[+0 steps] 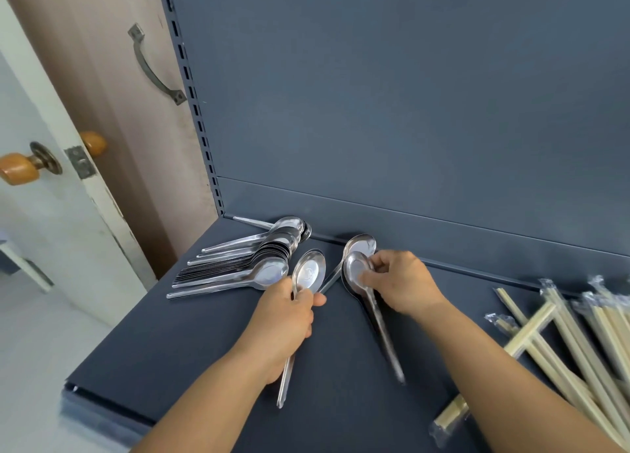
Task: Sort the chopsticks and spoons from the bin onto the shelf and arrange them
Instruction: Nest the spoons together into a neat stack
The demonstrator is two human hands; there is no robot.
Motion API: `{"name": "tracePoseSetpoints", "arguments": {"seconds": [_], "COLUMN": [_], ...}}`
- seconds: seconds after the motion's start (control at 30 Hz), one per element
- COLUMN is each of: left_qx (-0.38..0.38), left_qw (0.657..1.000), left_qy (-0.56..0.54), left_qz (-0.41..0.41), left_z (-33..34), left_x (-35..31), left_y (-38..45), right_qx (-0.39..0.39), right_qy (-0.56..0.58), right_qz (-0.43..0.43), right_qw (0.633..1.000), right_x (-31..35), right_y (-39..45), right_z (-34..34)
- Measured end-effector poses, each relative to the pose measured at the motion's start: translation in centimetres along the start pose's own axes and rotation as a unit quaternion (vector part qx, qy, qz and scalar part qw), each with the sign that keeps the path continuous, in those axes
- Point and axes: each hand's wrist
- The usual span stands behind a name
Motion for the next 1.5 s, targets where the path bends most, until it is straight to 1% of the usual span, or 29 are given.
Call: {"name": "tracePoseSetpoints", "arguments": {"seconds": [0.1,0.2,0.37,0.57,0.63,0.77,0.9,0.97,1.03,1.13,1.2,1.33,1.43,1.5], "left_qx": [-0.003,-0.005,0.027,0.103,0.097,0.051,0.074,0.083,0.078,0.066,0.062,0.064,0.057,0.056], "left_qw": [1.000,0.999,0.997,0.988,0.987,0.992,0.993,0.993,0.995,0.997,0.997,0.997,0.997,0.997], "left_qy": [-0.019,-0.035,-0.068,-0.115,-0.126,-0.116,-0.089,-0.080,-0.061,-0.034,-0.033,-0.053,-0.057,-0.058], "left_qz": [0.005,0.011,0.013,0.017,0.019,0.016,0.032,0.030,0.023,0.016,0.013,0.000,-0.005,-0.006], "left_z": [0.0,0.5,1.9,2.6,2.4,1.8,1.3,1.1,0.8,0.2,0.0,-0.2,-0.4,-0.7], "left_x": [-0.4,-0.9,-1.4,-1.6,-1.6,-1.9,-1.8,-1.7,-1.4,-1.2,-1.3,-1.5,-1.5,-1.4], "left_y": [-0.2,-0.3,-0.1,-1.2,-1.5,-1.6,-1.9,-1.8,-1.6,-1.3,-1.2,-0.9,-0.7,-0.6], "right_qx": [-0.013,-0.021,-0.010,-0.033,-0.038,-0.038,-0.023,-0.015,-0.014,-0.056,-0.086,-0.089,-0.105,-0.105], "right_qy": [0.035,0.126,0.234,0.296,0.297,0.268,0.147,0.132,0.137,0.135,0.110,0.048,0.002,-0.006], "right_qz": [0.013,0.030,0.017,0.032,0.025,-0.001,-0.036,-0.039,-0.031,-0.006,0.023,0.085,0.093,0.091], "right_qw": [0.999,0.991,0.972,0.954,0.954,0.963,0.988,0.990,0.990,0.989,0.990,0.991,0.990,0.990], "right_x": [-0.3,-0.1,1.7,2.9,3.1,3.3,3.7,3.9,3.9,2.9,1.6,-0.8,-1.0,-0.5], "right_y": [-0.2,-0.8,-2.4,-3.4,-3.7,-4.0,-3.9,-3.8,-3.6,-2.2,-0.9,2.2,3.6,4.0], "right_z": [-0.7,-1.6,-1.8,-0.4,-0.1,0.4,1.1,1.2,1.1,0.7,0.6,1.6,2.5,2.7]}}
Point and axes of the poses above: each hand's wrist, its own y-axis towards the middle knuckle, its own z-axis out of the palm, x = y × z, and after that the axes turned 3 degrees about -z, right-handed
